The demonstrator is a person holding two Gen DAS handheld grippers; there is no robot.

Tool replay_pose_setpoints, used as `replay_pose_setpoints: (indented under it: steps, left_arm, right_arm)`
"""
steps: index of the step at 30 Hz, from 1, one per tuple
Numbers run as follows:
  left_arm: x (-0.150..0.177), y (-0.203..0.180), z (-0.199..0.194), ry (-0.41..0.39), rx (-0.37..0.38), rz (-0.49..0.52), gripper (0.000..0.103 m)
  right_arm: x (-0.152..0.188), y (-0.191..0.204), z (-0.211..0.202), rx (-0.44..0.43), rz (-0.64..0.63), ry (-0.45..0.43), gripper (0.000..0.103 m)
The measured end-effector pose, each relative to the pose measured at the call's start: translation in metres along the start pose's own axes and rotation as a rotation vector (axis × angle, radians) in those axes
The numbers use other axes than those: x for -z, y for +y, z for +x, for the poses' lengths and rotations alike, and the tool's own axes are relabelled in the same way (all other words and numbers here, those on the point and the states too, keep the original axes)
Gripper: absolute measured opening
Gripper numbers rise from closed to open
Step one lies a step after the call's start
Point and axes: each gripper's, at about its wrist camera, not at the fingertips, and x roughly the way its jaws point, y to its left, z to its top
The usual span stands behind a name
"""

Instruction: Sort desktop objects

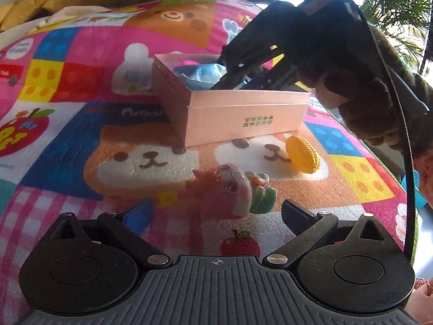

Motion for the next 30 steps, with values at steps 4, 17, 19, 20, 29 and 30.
replay_pose_setpoints:
  steps: [4, 17, 19, 20, 29, 30]
  left_arm:
    - [0.001, 0.001, -0.002, -0.006, 0.001, -0.011, 0.103]
    - [0.001, -0.001, 0.002, 0.005, -0.019, 0.002, 0.103]
    - [0.001, -0.001, 0.001, 0.004, -0.018, 0.002, 0.103]
    - [0.001, -0.001, 0.001, 0.003, -0.017, 0.0, 0.103]
    - [0.001, 0.001, 0.0, 0.0, -0.01, -0.012, 0.103]
    - [0.001, 0.001, 0.001, 0.001, -0.011, -0.011, 0.103]
  right_arm:
    - [-0.003, 0.004, 0.027, 0.038, 0.038, 0.039, 0.03]
    - [0.004, 0.025, -0.067, 0.01, -0.15, -0.24, 0.024]
    - [-0.005, 0.026, -0.049, -0.019, -0.116, -0.18, 0.024]
    - [-0.009, 0.025, -0.034, -0.032, -0.088, -0.131, 0.024]
    - [0.023, -0.006, -0.039, -0.004, -0.031, -0.155, 0.02]
    - [0.034, -0.008, -0.054, 0.027, -0.067, -0.206, 0.025]
